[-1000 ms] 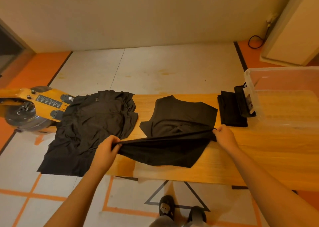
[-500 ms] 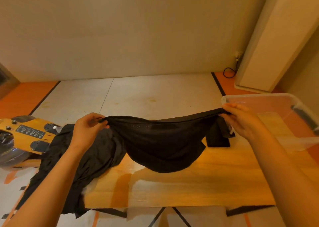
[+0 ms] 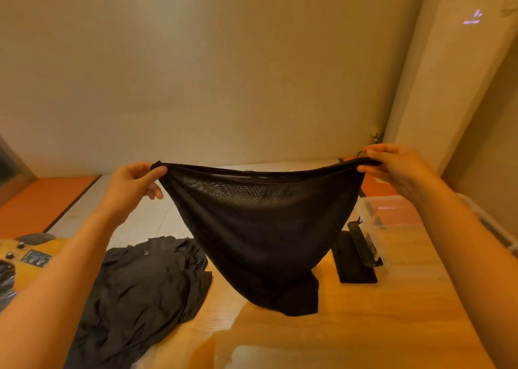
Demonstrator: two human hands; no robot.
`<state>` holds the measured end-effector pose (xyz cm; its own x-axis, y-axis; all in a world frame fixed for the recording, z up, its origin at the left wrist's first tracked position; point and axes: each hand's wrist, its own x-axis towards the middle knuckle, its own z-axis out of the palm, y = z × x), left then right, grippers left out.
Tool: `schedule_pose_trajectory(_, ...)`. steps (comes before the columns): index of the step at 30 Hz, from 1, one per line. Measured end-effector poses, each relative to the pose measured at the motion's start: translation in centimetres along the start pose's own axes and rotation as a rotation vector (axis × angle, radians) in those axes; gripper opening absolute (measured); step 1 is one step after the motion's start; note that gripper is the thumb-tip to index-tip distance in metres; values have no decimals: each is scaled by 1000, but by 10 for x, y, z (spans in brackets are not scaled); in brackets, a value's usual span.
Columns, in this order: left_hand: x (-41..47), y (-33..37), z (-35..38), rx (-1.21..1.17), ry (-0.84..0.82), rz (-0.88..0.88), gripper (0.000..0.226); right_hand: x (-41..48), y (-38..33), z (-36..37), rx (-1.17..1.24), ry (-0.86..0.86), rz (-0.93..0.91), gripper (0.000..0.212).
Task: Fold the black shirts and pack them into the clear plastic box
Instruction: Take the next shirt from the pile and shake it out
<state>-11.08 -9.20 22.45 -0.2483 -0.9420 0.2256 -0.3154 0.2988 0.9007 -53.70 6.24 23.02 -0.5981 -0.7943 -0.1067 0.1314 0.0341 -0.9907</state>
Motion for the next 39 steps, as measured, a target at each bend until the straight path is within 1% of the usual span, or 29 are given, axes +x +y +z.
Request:
schedule_pose_trajectory(3, 14, 8, 3, -135, 49, -16, 10, 10, -6, 12, 98, -18, -28, 12)
schedule_pose_trajectory(6, 30, 12, 4, -210, 65, -22, 10, 23, -14, 21, 203, -20, -42, 12)
schedule_pose_trajectory(9, 49, 14, 3, -219, 72, -47, 9, 43, -26, 29, 368, 7, 24, 10)
schedule_pose_trajectory(11, 64, 13, 3, -188, 76, -70, 7, 59, -32, 34, 471, 1, 92, 5)
schedule_pose_trajectory(14, 92, 14, 4, -58, 118, -63, 5, 80, -44, 41, 476, -13, 127, 5)
schedule_pose_trajectory(17, 122, 16, 3, 145, 206, 1, 16, 95, -61, 54, 422, -17, 84, 5)
schedule_pose_trajectory(18, 131, 18, 4, 182, 238, 14, 18, 101, -67, 59, 406, -15, 66, 5)
schedule_pose_trajectory(20, 148, 25, 7, 192, 293, 37, 16, 114, -80, 68, 408, -18, 23, 5)
schedule_pose_trajectory(21, 157, 33, 7, 151, 317, 47, 15, 119, -89, 72, 425, -18, -2, 5)
schedule_pose_trajectory(22, 164, 43, 7, 54, 349, 47, 15, 124, -100, 77, 444, -20, -34, 4)
schedule_pose_trajectory(25, 176, 85, -1, -429, 445, -27, 23, 127, -139, 86, 518, -37, -161, 3)
schedule_pose_trajectory(26, 177, 97, -6, -552, 462, -49, 24, 125, -150, 86, 532, -45, -206, 4)
schedule_pose_trajectory(27, 178, 107, -10, -622, 467, -61, 23, 121, -160, 85, 533, -53, -245, 5)
schedule_pose_trajectory(29, 173, 117, -18, -668, 469, -65, 12, 110, -170, 81, 491, -63, -304, 5)
schedule_pose_trajectory(31, 156, 113, -20, -666, 448, -78, 7, 96, -164, 73, 409, -68, -333, 3)
schedule_pose_trajectory(33, 128, 95, -15, -602, 406, -110, 5, 78, -142, 62, 316, -68, -319, 3)
schedule_pose_trajectory(35, 95, 62, -4, -502, 377, -157, 4, 57, -103, 50, 229, -54, -248, 6)
schedule_pose_trajectory(37, 62, 19, 8, -431, 388, -201, 5, 41, -54, 38, 176, -29, -151, 9)
schedule_pose_trajectory(39, 33, -24, 21, -397, 400, -297, 3, 29, -7, 29, 146, 3, -54, 8)
